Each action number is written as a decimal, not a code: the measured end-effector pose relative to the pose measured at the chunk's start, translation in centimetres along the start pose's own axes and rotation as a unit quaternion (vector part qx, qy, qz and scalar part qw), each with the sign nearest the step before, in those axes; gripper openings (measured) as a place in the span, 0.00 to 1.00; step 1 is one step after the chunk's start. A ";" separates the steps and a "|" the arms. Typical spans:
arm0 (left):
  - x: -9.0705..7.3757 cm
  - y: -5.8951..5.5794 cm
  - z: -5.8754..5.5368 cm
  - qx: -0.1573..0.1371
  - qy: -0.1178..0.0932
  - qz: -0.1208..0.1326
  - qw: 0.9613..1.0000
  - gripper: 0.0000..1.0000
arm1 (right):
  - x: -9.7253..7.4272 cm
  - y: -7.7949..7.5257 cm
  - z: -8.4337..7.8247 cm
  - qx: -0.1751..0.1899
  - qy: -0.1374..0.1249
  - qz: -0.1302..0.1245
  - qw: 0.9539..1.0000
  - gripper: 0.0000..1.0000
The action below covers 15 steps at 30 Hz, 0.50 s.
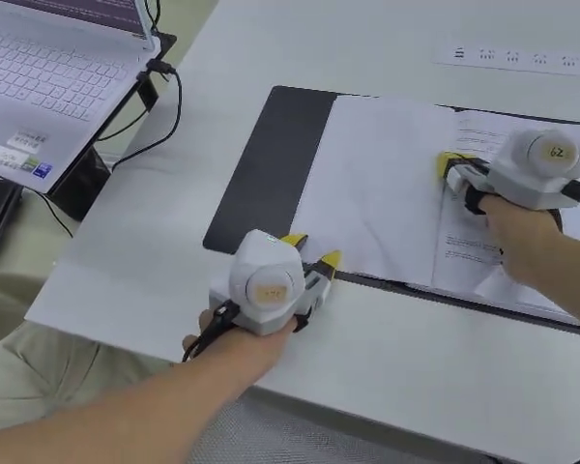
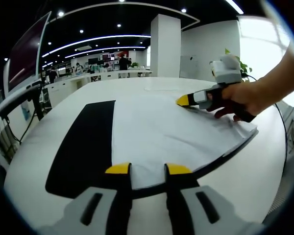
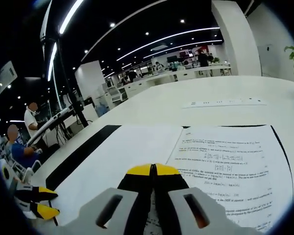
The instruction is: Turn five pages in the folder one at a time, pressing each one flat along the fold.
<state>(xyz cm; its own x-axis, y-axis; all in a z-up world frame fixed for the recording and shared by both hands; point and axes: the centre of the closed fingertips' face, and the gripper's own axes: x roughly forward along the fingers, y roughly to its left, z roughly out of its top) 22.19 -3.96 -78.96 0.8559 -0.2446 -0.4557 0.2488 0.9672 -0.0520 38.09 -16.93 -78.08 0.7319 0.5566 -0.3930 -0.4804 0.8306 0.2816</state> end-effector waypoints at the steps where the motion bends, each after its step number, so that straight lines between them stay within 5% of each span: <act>1: 0.0 0.0 0.0 0.000 -0.001 0.000 1.000 0.25 | -0.2 0.1 -0.1 -0.002 0.002 0.001 1.000 0.00; 15: 0.0 0.0 0.0 0.000 -0.005 0.001 1.000 0.25 | -4.4 2.9 -1.5 -0.006 0.002 0.014 1.000 0.00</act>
<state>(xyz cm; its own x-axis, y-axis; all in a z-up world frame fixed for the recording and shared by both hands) 22.16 -3.97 -78.98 0.8604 -0.2441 -0.4473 0.2475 0.9675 -0.0519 32.75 -17.00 -76.83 0.7156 0.5804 -0.3886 -0.5066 0.8143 0.2832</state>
